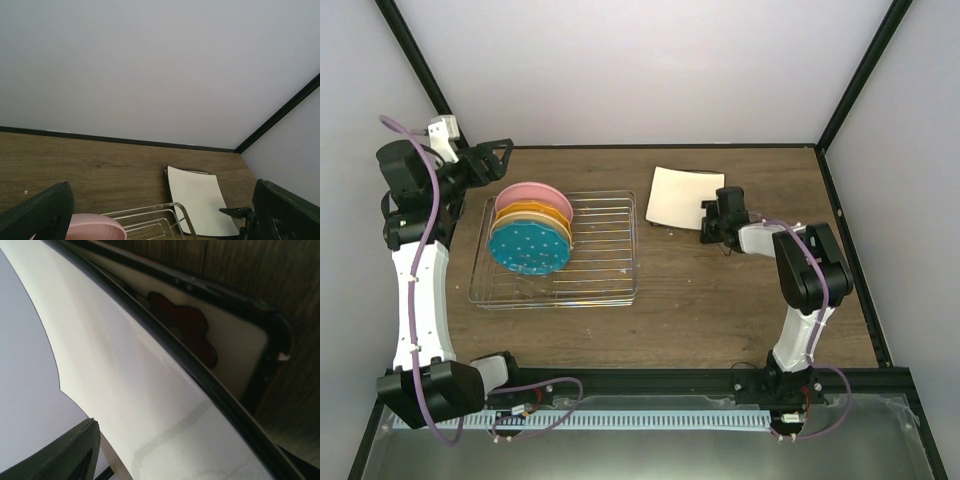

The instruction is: Unload the plates from the dish rack

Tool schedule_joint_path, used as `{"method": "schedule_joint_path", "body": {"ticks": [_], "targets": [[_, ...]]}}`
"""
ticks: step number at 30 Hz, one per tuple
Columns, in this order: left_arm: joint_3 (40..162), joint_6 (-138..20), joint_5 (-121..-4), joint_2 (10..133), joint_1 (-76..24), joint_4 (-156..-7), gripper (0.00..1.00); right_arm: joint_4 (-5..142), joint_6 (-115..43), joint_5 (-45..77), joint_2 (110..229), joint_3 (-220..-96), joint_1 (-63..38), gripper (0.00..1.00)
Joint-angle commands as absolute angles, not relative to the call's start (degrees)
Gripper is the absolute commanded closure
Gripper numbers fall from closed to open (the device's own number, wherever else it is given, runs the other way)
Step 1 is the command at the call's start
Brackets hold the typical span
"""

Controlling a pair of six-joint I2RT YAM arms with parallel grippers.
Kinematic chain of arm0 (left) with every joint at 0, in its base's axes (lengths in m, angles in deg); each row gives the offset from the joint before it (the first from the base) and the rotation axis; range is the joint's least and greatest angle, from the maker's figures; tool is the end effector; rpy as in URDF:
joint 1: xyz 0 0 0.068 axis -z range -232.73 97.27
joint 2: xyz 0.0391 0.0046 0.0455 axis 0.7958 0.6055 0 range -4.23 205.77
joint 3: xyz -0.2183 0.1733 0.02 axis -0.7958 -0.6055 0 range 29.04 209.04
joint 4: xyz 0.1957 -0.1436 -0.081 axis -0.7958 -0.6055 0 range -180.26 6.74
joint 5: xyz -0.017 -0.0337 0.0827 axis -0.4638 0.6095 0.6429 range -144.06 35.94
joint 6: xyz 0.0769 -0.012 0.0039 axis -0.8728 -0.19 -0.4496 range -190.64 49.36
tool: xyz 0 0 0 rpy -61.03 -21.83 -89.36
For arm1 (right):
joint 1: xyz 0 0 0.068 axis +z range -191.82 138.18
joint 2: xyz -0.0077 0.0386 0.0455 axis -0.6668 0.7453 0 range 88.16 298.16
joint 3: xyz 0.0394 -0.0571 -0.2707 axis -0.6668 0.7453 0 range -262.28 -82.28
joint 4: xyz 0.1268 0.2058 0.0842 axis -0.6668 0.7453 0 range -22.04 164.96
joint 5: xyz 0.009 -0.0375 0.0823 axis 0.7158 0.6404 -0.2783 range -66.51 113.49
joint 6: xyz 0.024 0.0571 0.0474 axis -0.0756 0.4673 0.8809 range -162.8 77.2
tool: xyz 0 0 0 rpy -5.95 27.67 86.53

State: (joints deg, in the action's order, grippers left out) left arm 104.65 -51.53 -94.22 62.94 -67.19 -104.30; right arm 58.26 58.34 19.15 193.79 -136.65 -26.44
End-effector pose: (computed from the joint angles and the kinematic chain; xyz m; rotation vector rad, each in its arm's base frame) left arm 0.2668 0.0244 0.4303 -0.0143 1.7884 -0.6826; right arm 0.3790 0.1094 0.1322 1.7143 1.9105 1.0330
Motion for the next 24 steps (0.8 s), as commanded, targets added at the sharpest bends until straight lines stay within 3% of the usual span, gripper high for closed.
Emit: {"method": "schedule_joint_path", "body": {"ticks": [1,13,24], "targets": [[103.92,-51.07,-94.58,62.12,-66.95,-102.66,0.0,59.86,57.09,19.49,194.16,-140.21,-27.73,0.29],[103.92,-50.52,-94.75,62.38,-66.97,-102.12,0.0,58.84,55.55,17.68,192.76,-135.52,-29.18,0.19],[104.16,-50.76,-94.63,62.15,-66.9,-102.16,0.0,63.64,52.05,15.66,188.05,-132.13,-30.68,0.18]]}}
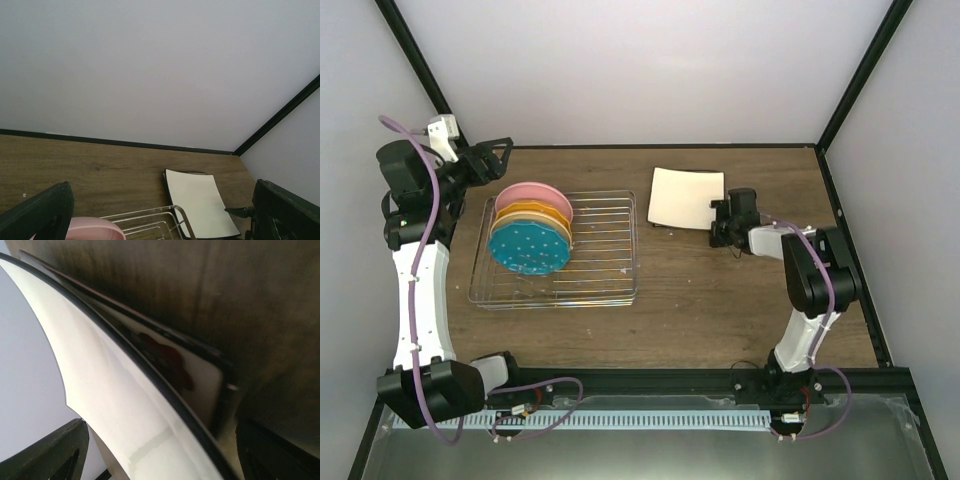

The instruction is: Unload the plates from the dish rack

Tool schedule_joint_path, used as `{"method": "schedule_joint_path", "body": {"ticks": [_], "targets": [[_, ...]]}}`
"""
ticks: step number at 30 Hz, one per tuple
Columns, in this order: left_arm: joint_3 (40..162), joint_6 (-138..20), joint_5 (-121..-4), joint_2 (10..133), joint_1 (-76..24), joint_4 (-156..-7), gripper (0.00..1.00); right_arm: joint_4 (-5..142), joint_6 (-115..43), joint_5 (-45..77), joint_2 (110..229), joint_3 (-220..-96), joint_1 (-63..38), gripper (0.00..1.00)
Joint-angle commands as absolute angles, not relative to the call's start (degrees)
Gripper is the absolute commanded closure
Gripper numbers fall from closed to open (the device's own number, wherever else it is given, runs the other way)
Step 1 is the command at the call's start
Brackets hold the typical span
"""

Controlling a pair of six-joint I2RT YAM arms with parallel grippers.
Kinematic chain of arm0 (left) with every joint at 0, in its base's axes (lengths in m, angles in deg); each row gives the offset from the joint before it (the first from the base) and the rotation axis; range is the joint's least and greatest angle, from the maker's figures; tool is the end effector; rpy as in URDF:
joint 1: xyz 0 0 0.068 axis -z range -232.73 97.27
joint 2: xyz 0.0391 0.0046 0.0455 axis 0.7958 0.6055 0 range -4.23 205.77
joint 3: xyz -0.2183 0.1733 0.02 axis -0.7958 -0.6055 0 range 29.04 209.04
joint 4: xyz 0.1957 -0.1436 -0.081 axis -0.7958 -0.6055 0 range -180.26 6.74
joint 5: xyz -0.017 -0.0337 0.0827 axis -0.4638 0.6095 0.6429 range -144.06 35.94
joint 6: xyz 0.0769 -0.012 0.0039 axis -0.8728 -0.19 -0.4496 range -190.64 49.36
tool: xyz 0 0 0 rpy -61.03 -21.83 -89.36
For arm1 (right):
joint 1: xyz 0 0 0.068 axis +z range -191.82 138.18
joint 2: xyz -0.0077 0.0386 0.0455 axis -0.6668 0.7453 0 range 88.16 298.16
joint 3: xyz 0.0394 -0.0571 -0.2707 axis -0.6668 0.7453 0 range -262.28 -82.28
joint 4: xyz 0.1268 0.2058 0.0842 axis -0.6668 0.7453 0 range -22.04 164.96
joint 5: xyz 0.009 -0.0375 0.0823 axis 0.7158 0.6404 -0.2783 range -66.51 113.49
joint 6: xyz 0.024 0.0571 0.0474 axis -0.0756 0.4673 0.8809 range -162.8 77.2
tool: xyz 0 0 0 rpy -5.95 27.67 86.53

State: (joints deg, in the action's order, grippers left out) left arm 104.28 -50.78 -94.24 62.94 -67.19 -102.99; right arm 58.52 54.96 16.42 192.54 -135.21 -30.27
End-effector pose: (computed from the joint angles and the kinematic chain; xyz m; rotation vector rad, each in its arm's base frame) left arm 0.2678 0.0247 0.4309 -0.0175 1.7759 -0.6871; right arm 0.3778 0.0855 0.1324 1.7008 1.9205 1.0227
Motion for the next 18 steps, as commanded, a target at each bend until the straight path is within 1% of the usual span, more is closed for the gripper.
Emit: {"method": "schedule_joint_path", "body": {"ticks": [1,6,8,10,12,14,18], "targets": [[104.18,-50.78,-94.47,62.08,-66.95,-102.16,0.0,64.37,51.2,14.84,186.34,-130.51,-30.47,0.18],[104.17,-50.13,-93.66,62.07,-66.97,-101.84,0.0,71.14,43.15,11.07,172.58,-122.09,-28.72,0.18],[104.17,-50.0,-93.45,62.48,-66.96,-101.43,0.0,75.76,36.77,10.61,165.94,-121.9,-27.5,0.19],[104.3,-49.81,-93.28,63.07,-66.93,-100.83,0.0,78.51,27.78,7.61,160.99,-123.67,-26.58,0.21],[104.68,-49.69,-93.13,63.97,-66.94,-100.07,0.0,78.83,15.52,2.13,159.23,-128.38,-26.17,0.22],[105.31,-49.48,-93.04,65.21,-66.96,-99.58,0.0,79.31,3.14,-2.25,161.89,-136.24,-24.47,0.22],[106.64,-48.65,-92.63,67.94,-66.89,-98.77,0.0,80.85,-22.49,-1.38,170.74,-152.52,-14.37,0.24]]}}
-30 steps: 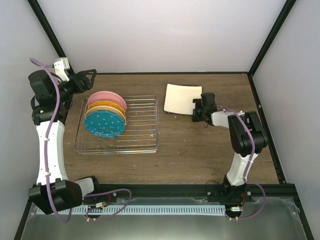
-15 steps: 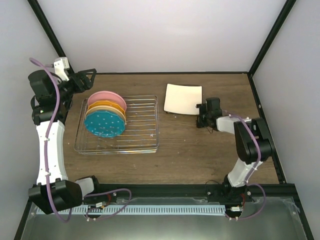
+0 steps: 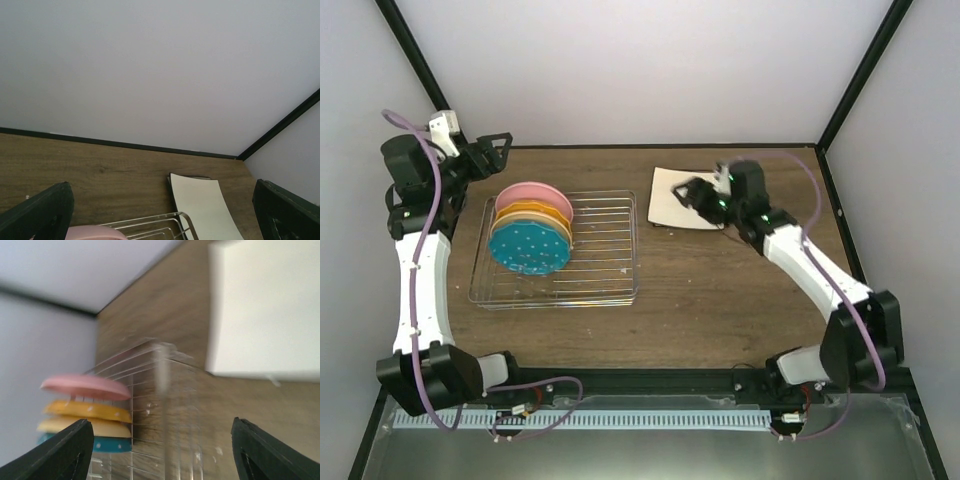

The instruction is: Unload the plates from the dish rack

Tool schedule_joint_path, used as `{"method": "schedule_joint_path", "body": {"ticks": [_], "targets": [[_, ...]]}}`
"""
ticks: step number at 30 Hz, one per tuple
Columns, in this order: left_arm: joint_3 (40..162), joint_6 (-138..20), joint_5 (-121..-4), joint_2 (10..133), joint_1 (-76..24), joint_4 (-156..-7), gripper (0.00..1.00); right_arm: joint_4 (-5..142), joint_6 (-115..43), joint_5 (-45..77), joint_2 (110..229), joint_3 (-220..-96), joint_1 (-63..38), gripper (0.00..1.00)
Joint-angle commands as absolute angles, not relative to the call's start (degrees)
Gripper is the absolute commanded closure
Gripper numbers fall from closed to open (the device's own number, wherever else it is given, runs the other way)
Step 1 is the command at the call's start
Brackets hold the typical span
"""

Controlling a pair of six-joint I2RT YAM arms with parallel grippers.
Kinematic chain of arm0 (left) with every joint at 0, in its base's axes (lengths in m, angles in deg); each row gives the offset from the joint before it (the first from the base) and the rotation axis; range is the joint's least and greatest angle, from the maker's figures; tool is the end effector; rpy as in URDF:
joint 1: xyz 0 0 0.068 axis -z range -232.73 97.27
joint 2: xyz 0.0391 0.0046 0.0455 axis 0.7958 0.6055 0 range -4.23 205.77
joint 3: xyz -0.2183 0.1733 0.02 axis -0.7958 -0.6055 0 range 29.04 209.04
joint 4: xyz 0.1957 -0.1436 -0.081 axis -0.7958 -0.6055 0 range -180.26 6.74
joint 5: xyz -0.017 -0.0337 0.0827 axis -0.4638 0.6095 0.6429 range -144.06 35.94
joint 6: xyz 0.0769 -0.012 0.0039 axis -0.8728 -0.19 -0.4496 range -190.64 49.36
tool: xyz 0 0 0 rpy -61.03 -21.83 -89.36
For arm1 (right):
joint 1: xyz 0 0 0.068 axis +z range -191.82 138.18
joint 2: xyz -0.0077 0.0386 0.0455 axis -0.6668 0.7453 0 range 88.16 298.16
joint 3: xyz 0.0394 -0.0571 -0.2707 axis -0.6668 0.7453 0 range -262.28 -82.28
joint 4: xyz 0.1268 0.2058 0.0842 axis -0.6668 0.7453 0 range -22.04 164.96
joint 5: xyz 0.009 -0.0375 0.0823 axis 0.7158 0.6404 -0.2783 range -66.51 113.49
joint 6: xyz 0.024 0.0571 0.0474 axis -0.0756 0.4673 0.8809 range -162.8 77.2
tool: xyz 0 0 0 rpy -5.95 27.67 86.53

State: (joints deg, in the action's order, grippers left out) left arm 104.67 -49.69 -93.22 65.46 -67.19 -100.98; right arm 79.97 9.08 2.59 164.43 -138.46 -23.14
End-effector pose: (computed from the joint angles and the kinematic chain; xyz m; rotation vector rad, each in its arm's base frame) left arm 0.2822 0.0293 0.4263 -0.0489 1.7793 -0.6859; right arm 0.2920 0.1238 0.2784 0.4299 2.2592 1.0753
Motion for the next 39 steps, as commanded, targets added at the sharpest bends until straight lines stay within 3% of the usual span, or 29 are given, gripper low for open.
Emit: {"method": "schedule_joint_path", "body": {"ticks": [1,5,8,12,16,23,39], "targets": [[106.85,-48.4,-92.51,68.41,-66.95,-98.66,0.0,79.72,-27.66,-0.4,172.93,-155.21,-11.13,0.24],[107.26,-48.05,-92.19,69.33,-66.96,-98.96,0.0,75.66,-43.74,1.16,181.32,-164.32,0.01,0.25],[106.97,-48.37,-92.09,68.99,-66.96,-99.93,0.0,75.24,-51.02,1.38,187.47,-170.46,5.86,0.33],[105.9,-48.31,-91.63,68.1,-67.02,-99.95,0.0,71.36,-55.52,2.66,192.28,-172.49,11.7,0.44],[104.67,-47.17,-91.8,67.43,-67.05,-99.07,0.0,66.75,-57.42,6.88,195.11,-172.26,15.35,0.46],[103.68,-47.04,-92.61,67.05,-67.0,-98.53,0.0,58.93,-61.04,11.59,198.29,-172.1,17.48,0.46],[102.07,-46.65,-93.6,66.43,-67.03,-96.88,0.0,60.69,-63.99,12.47,207.04,-179.64,17.45,0.44]]}}
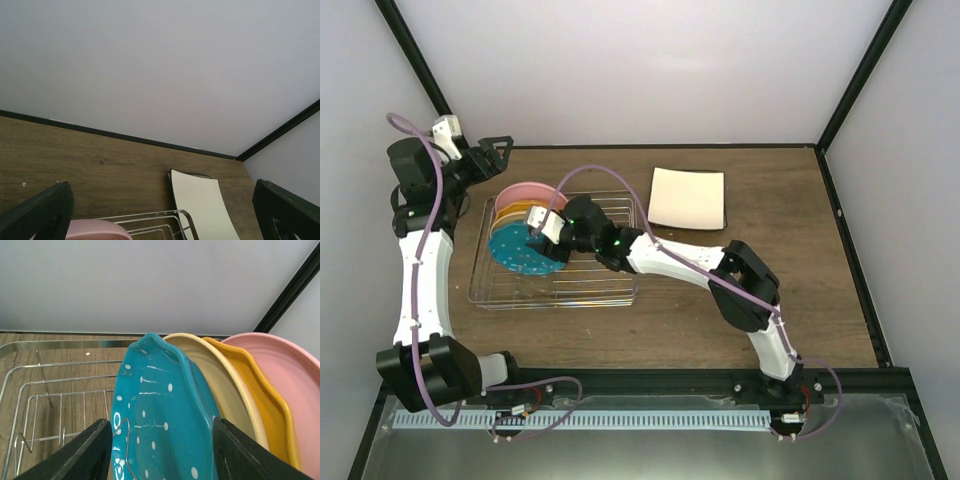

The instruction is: Unload the plates from the dish rack

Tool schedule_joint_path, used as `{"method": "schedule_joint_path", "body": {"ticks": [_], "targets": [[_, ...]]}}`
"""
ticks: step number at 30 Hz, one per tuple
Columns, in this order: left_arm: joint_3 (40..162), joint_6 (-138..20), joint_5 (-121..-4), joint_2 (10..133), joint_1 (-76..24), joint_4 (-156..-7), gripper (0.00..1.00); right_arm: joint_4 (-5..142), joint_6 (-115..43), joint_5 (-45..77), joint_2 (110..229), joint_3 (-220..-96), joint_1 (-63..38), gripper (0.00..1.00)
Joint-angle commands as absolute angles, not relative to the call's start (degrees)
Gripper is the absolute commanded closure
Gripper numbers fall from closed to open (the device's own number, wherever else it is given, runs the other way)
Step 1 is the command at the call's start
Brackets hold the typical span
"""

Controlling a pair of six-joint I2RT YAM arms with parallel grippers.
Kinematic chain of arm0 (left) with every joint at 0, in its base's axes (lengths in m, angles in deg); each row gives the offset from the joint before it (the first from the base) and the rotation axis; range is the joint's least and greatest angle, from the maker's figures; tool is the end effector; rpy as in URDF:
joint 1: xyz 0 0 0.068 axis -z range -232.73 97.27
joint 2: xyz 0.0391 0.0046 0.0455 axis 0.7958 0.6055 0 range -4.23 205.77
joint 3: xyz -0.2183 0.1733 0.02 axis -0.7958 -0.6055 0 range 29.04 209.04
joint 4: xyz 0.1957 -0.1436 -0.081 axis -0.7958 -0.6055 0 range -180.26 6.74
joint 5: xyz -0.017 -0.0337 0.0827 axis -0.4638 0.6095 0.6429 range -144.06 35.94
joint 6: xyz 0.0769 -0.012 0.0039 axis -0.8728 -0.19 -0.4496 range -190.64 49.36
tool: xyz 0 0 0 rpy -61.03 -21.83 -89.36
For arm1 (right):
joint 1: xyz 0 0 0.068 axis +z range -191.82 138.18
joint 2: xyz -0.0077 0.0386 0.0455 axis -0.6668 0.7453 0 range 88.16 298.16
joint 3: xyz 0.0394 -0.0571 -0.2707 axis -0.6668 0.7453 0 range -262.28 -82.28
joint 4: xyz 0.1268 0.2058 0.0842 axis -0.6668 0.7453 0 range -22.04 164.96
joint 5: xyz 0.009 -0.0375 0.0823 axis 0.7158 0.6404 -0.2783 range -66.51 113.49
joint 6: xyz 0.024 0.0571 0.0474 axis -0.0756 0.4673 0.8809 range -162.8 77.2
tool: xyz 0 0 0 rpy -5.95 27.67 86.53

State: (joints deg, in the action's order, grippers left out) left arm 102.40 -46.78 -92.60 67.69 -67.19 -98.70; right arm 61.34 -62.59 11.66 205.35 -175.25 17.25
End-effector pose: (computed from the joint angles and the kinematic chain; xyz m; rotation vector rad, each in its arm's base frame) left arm 0.2968 0.0337 0.4065 -0.1231 1.8151 -0.7238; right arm 0.2551 0.4523 0.2689 -1.3319 1.3905 0.6596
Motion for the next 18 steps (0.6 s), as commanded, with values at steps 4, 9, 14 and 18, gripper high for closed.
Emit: {"method": "schedule_joint_path", "body": {"ticks": [4,9,14,18], "targets": [[102.0,-46.57,-93.72,66.43,-67.01,-96.93,0.0,60.97,-64.26,13.45,209.14,-181.78,17.35,0.42],[101.81,-46.75,-93.99,66.45,-67.04,-97.23,0.0,62.61,-65.99,13.88,211.57,-184.47,17.35,0.39],[101.98,-46.57,-94.36,66.57,-67.06,-96.99,0.0,65.07,-66.51,13.24,213.58,-186.63,16.83,0.38],[102.31,-46.58,-94.55,66.69,-66.98,-96.82,0.0,65.9,-66.19,12.95,214.05,-186.39,16.46,0.39]]}}
